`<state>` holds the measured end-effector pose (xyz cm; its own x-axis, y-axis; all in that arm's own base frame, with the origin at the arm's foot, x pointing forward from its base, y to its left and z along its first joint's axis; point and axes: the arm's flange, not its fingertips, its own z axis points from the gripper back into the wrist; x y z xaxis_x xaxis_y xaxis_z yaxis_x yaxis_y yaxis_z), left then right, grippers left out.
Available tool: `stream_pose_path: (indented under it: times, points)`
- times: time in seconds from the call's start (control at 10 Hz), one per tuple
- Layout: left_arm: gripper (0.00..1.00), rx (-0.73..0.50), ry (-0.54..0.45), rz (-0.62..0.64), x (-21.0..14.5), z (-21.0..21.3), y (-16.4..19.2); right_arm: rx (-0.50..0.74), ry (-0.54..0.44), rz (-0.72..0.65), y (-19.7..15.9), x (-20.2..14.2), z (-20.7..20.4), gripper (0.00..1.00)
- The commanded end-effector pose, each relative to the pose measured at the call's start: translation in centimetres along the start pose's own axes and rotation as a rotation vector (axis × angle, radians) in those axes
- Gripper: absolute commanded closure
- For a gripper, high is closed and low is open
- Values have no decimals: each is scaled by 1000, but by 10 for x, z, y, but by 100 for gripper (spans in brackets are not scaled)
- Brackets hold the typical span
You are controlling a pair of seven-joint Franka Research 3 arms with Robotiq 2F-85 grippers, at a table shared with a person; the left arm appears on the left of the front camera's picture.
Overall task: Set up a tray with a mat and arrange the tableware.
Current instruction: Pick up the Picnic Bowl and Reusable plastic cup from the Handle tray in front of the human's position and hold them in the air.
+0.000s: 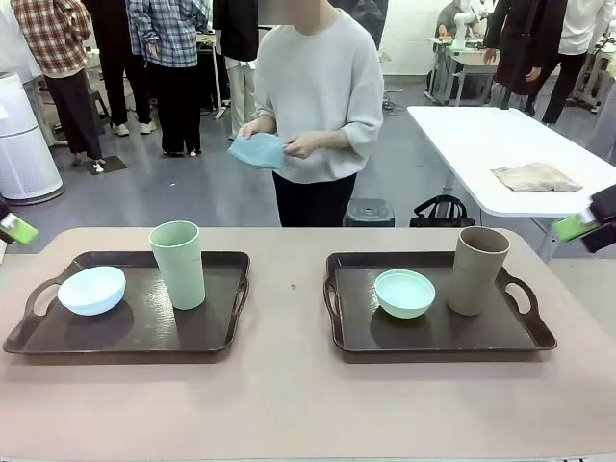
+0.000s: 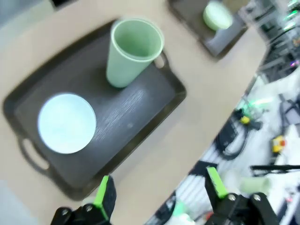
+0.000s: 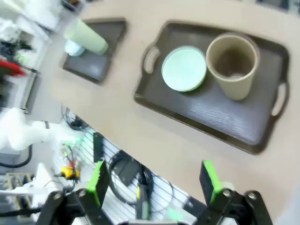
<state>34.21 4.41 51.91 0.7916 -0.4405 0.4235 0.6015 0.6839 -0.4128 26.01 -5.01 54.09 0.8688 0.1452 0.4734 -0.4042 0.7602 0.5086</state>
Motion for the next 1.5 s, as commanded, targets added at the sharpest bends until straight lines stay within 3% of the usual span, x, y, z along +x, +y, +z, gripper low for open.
stream_pose_path:
  times: [0.0,0.2,0.4,0.6,1.1,1.3,1.4]
  points:
    - [0,-210,-177,92,-11,25,34,203,-102,-82,-40,-26,13,0]
    - [0,-347,-387,137,-48,51,58,449,-207,-74,-67,-51,28,0]
    - [0,-460,-444,142,-62,47,68,564,-274,-8,-71,-58,28,0]
    - [0,-503,-462,224,-73,35,79,568,-274,-27,-74,-62,32,0]
    - [0,-386,-410,322,-88,45,71,517,-310,-219,-100,-110,67,0]
    - [0,-351,-401,337,-91,49,70,495,-316,-228,-101,-112,71,0]
    - [0,-406,-424,299,-87,47,79,521,-331,-229,-104,-113,69,0]
